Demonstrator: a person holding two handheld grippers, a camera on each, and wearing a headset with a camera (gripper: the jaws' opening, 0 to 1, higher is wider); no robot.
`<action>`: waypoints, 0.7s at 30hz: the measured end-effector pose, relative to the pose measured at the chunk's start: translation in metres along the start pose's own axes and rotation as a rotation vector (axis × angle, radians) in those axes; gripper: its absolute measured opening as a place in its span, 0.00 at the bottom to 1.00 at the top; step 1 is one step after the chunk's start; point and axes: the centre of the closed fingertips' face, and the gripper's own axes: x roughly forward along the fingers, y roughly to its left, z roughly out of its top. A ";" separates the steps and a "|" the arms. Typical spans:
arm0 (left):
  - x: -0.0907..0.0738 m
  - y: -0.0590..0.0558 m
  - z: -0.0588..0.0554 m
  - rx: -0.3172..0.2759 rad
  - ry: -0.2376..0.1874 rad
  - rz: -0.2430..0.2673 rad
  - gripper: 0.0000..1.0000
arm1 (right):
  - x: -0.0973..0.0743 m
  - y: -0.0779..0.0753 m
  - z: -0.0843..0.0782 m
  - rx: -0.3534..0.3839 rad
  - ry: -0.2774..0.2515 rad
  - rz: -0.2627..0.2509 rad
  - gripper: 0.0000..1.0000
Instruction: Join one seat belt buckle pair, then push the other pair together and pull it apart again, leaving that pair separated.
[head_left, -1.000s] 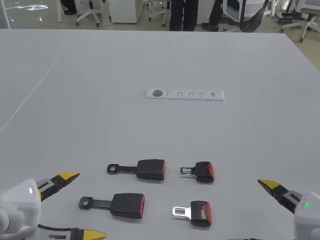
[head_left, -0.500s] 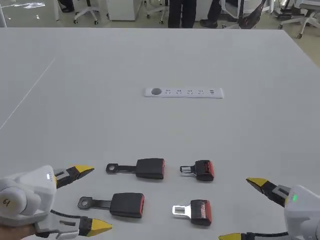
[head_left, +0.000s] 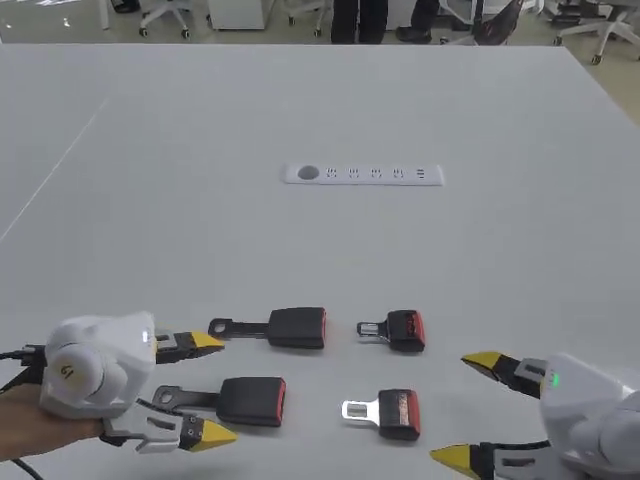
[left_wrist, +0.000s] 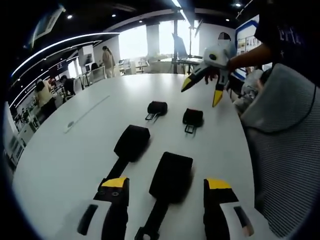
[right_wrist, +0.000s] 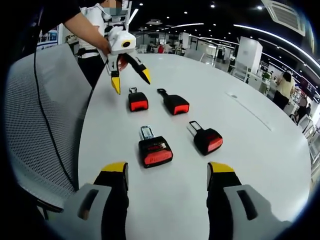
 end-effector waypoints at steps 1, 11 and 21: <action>0.002 -0.001 -0.001 0.004 0.013 -0.011 0.60 | 0.001 0.000 0.000 -0.004 0.002 0.006 0.60; 0.014 -0.009 -0.011 0.064 0.112 -0.100 0.51 | 0.015 0.010 -0.001 -0.049 0.036 0.087 0.49; 0.021 -0.004 -0.025 0.134 0.217 -0.155 0.41 | 0.029 0.019 -0.001 -0.082 0.074 0.162 0.42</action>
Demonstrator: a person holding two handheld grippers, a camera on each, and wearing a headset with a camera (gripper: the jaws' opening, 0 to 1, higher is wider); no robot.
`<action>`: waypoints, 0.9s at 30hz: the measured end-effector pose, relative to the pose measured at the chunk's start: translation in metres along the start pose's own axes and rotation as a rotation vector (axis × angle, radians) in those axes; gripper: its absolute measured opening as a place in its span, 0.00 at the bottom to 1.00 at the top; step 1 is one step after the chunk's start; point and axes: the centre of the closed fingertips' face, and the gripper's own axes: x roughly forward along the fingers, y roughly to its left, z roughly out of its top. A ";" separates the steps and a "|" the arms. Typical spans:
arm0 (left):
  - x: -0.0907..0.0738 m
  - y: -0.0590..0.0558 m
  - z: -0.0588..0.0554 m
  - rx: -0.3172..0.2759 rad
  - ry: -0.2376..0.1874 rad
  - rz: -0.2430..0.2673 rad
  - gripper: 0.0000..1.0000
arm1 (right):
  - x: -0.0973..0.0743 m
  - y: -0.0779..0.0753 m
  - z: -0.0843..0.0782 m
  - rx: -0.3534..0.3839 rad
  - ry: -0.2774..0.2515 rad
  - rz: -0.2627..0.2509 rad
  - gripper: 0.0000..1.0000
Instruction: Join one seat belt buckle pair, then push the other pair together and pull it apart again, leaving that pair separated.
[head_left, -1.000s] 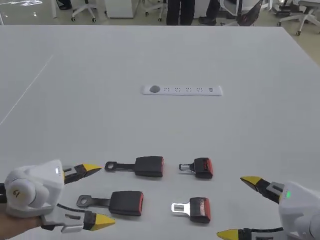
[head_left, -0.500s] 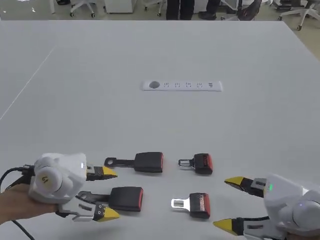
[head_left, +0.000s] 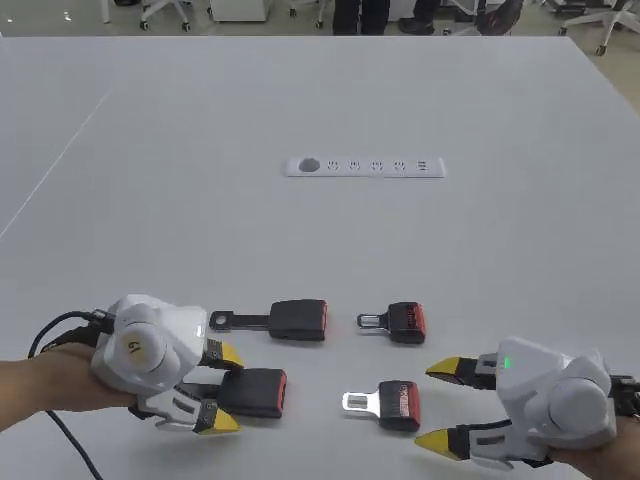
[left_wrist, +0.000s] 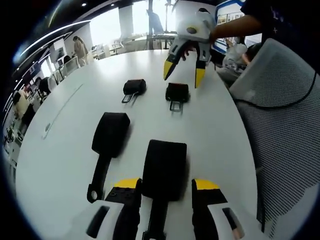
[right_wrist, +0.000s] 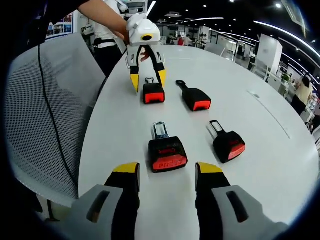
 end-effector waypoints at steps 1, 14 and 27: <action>0.000 0.000 0.000 0.001 0.005 -0.003 0.40 | 0.002 0.000 0.000 -0.006 0.004 0.005 0.42; 0.006 0.003 -0.002 0.019 0.046 -0.036 0.34 | 0.010 -0.001 -0.001 -0.052 0.040 0.048 0.34; 0.008 0.003 -0.004 -0.012 0.057 -0.031 0.33 | 0.011 0.000 -0.001 -0.066 0.051 0.051 0.31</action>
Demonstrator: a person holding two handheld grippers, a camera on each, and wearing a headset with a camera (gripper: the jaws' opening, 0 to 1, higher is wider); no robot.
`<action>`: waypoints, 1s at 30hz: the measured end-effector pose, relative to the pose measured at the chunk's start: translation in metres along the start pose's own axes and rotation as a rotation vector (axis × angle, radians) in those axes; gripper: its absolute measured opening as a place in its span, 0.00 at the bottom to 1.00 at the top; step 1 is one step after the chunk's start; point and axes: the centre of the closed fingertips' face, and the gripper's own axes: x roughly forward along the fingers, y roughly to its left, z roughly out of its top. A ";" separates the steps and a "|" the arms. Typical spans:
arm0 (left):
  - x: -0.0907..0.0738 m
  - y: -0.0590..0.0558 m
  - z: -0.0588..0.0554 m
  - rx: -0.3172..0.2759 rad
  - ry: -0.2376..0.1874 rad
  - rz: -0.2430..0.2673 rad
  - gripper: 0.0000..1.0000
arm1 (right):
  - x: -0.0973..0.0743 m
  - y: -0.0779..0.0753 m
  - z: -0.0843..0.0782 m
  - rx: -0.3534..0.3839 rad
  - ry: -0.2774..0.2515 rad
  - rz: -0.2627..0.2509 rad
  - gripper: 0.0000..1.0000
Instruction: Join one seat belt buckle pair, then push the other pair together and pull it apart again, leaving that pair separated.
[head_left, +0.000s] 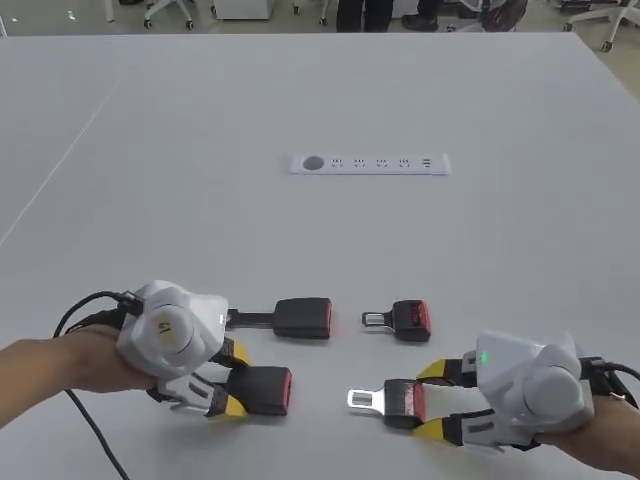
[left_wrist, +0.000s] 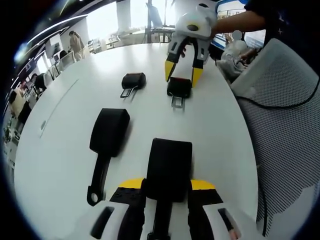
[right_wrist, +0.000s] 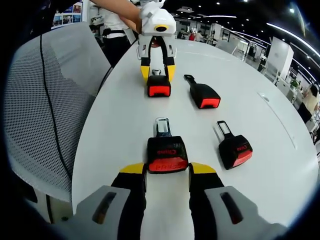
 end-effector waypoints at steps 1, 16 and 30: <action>0.000 0.000 0.000 0.001 0.003 -0.002 0.33 | 0.000 0.000 0.000 0.000 0.000 0.000 0.31; 0.001 -0.002 0.000 -0.007 0.022 -0.007 0.33 | 0.006 0.000 0.004 -0.006 -0.006 0.004 0.31; 0.004 0.000 -0.005 -0.004 0.044 -0.003 0.33 | 0.013 0.000 0.014 -0.010 -0.020 0.001 0.31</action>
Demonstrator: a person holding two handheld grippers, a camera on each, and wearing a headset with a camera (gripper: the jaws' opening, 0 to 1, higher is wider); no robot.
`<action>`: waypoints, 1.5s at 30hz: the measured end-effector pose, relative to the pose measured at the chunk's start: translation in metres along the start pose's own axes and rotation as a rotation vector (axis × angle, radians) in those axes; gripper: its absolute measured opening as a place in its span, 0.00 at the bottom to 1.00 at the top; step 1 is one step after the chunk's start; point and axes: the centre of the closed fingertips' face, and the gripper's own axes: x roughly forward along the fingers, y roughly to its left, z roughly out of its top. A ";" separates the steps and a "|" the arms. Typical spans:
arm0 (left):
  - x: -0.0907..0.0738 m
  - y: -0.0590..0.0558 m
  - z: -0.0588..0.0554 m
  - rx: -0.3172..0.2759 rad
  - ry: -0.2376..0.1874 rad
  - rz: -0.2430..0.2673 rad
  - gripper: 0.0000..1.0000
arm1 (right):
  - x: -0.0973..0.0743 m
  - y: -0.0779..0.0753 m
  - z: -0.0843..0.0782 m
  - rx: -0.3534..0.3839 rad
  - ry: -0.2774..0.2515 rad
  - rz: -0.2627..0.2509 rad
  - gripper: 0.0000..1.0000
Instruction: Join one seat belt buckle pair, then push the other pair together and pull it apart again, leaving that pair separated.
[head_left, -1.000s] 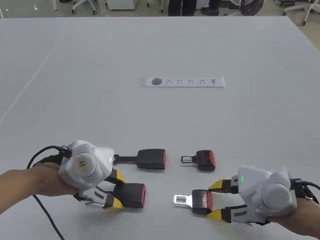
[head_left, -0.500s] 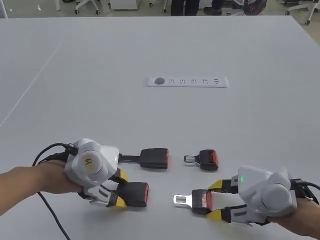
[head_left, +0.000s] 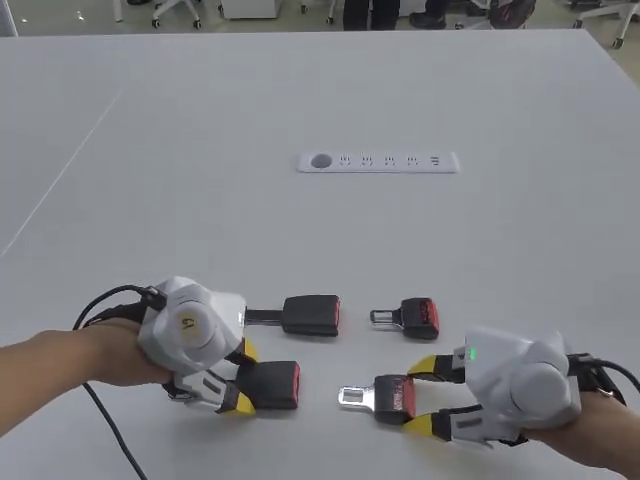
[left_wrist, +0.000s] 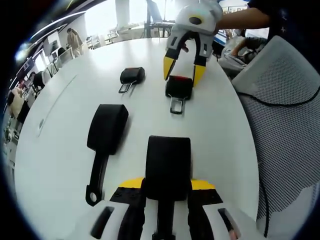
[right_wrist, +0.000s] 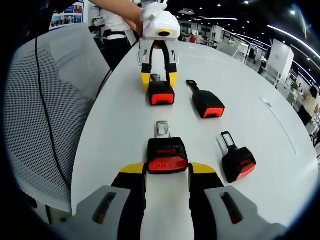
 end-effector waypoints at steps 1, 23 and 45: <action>0.000 0.000 0.000 0.001 -0.002 0.001 0.33 | 0.000 0.000 0.001 -0.002 -0.001 -0.001 0.31; 0.000 0.000 -0.001 0.010 0.000 0.011 0.33 | 0.011 -0.001 0.018 -0.013 -0.025 -0.005 0.31; 0.000 0.000 0.000 0.008 -0.002 0.012 0.33 | 0.029 -0.001 0.027 -0.021 -0.039 0.000 0.31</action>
